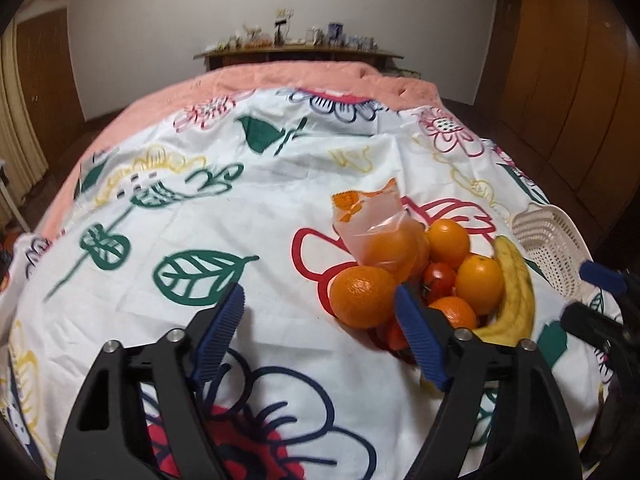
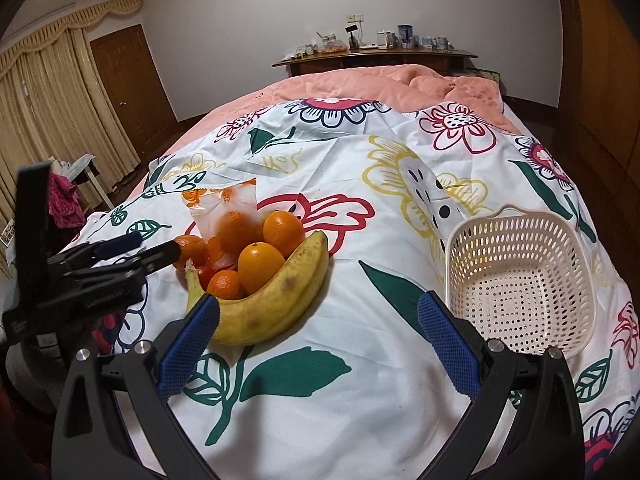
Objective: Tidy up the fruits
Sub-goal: 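Lower the left tool onto a large orange and close it, then move the right tool to the bag of small oranges while the left tool holds the orange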
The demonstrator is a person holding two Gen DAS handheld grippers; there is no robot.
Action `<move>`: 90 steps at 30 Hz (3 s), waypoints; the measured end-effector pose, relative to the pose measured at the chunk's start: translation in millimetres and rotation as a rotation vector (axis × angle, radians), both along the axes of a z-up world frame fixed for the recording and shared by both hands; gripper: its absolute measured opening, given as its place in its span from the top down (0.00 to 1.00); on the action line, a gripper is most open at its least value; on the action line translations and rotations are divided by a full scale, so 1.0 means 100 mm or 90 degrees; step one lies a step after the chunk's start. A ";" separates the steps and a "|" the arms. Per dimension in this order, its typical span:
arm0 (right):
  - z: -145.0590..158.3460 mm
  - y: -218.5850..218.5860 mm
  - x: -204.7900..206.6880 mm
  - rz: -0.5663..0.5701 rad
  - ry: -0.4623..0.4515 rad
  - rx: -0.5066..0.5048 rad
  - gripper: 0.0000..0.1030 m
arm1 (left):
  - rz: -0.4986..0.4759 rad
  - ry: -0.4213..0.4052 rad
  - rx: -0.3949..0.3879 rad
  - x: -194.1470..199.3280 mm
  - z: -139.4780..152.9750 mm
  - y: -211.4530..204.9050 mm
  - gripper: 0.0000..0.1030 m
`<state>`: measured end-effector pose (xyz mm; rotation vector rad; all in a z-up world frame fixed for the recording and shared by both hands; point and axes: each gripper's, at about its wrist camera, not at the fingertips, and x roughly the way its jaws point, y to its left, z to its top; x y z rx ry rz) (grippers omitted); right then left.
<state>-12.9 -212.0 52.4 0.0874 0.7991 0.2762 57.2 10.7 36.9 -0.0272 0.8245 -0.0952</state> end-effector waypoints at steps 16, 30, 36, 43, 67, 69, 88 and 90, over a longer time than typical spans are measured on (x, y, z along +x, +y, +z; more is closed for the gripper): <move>-0.07 0.09 -0.04 0.000 0.000 -0.035 0.05 | -0.016 0.058 -0.063 0.15 -0.12 -0.07 0.42; -0.12 0.11 -0.06 0.009 0.007 -0.035 0.05 | -0.049 0.039 -0.063 0.01 -0.12 -0.14 0.59; -0.14 0.11 -0.07 0.011 0.008 -0.035 0.05 | -0.049 0.056 -0.058 0.10 -0.13 -0.15 0.59; -0.13 0.11 -0.07 0.011 0.010 -0.033 0.05 | -0.055 0.079 -0.070 0.20 -0.17 -0.16 0.59; -0.23 0.74 -0.12 0.094 0.017 -0.245 0.05 | -0.008 0.000 -0.068 -0.25 0.08 0.09 0.59; -0.25 0.75 -0.08 0.094 0.031 -0.252 0.05 | -0.007 -0.001 -0.066 -0.26 0.08 0.10 0.59; -0.09 -0.27 0.27 -0.071 0.099 -0.056 0.05 | 0.002 0.001 -0.072 -0.29 0.05 0.17 0.59; -0.02 -0.16 0.28 -0.047 0.090 -0.059 0.05 | 0.001 0.001 -0.073 -0.29 0.05 0.16 0.59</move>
